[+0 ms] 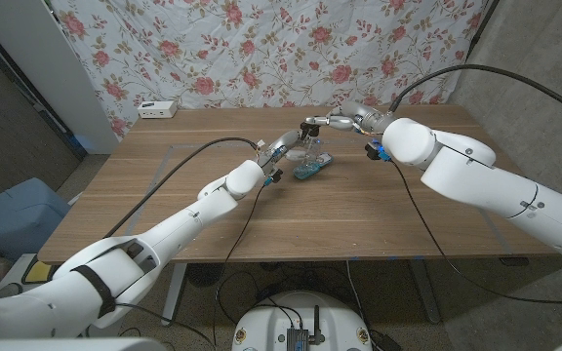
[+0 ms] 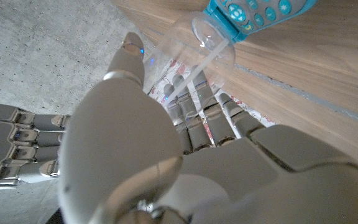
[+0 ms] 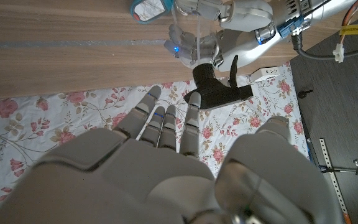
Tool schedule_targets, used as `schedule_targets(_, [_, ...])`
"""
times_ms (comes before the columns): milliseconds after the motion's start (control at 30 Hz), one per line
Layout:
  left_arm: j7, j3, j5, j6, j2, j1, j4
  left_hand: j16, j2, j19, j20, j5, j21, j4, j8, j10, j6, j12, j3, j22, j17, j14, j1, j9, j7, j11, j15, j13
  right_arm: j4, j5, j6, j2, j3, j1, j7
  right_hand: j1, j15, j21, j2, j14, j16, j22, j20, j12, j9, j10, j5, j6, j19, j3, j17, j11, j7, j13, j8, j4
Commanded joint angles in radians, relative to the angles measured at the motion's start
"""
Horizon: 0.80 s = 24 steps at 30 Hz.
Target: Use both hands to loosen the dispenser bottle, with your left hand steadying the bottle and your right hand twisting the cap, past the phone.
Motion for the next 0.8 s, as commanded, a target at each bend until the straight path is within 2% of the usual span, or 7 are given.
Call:
schedule_targets(33, [0.003,0.002,0.001,-0.012,-0.005,0.001,0.006,-0.005,0.124,-0.002,-0.058,0.01,-0.002,0.048,0.008,0.018,0.02,0.007,0.055,0.001,0.005,0.026,0.039,0.0,-0.015,-0.005,-0.096,0.002,-0.006,-0.032,-0.064,0.012,-0.049,0.047,0.023,-0.003,0.005,0.002,-0.003,0.001,0.002,0.002,0.008,0.0,0.004,0.0,-0.004,0.014,0.002,-0.005,0.002,0.008,0.006,0.001,0.004,0.0])
schedule_targets(400, [0.006,0.003,0.004,-0.013,-0.006,0.006,-0.002,-0.006,0.127,-0.002,-0.058,0.013,-0.002,0.048,0.011,0.019,0.018,0.007,0.057,0.001,0.008,0.029,0.037,-0.002,-0.017,-0.005,-0.097,0.003,-0.021,-0.074,-0.17,0.016,-0.125,0.115,0.049,-0.001,0.008,0.003,-0.002,0.008,0.004,0.002,0.01,0.003,0.005,0.006,-0.009,0.024,0.005,-0.003,0.002,0.012,0.007,0.001,0.006,-0.002])
schedule_targets(800, [0.009,0.004,0.011,0.002,0.002,0.015,-0.028,-0.008,0.13,-0.002,-0.058,0.016,-0.002,0.048,0.015,0.022,0.019,0.007,0.06,0.001,0.01,0.032,0.036,-0.003,-0.019,-0.006,-0.097,0.004,-0.029,-0.076,-0.189,0.01,-0.141,0.128,0.04,0.004,0.013,0.004,0.002,0.013,0.005,0.002,0.01,0.004,0.005,0.01,-0.015,0.025,0.009,0.002,0.001,0.015,0.009,0.001,0.003,-0.006])
